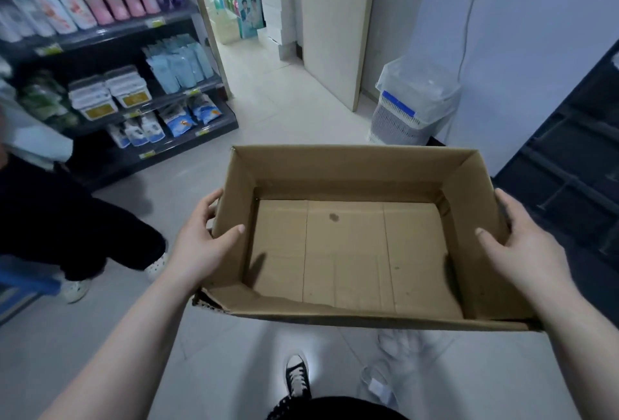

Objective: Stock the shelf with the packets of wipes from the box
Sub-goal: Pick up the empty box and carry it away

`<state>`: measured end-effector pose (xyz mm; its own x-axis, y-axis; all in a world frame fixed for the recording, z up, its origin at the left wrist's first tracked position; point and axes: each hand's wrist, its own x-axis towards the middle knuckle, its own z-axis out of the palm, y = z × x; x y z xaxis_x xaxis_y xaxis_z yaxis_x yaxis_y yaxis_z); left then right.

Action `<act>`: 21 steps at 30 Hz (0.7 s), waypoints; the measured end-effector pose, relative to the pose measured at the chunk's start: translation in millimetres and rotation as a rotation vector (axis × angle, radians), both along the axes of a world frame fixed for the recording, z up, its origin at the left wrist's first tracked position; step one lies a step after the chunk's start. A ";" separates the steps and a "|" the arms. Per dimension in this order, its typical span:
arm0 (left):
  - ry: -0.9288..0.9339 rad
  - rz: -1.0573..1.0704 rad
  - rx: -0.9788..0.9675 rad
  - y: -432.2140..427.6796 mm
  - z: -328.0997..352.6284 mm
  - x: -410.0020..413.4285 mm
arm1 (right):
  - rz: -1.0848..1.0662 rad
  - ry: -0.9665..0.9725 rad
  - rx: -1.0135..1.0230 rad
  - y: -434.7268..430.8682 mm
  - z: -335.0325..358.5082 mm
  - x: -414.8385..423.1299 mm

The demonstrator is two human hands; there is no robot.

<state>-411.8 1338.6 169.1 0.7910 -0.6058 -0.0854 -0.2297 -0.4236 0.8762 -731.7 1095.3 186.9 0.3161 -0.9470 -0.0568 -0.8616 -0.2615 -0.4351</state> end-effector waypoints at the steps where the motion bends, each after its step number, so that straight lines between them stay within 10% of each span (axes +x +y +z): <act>1: -0.016 -0.010 0.016 -10.6 1.6 19.5 | -0.001 -0.012 -0.010 -6.9 0.6 16.9; 21: -0.084 -0.173 0.052 -290.2 0.7 199.8 | -0.136 -0.067 -0.013 -224.9 -15.4 158.5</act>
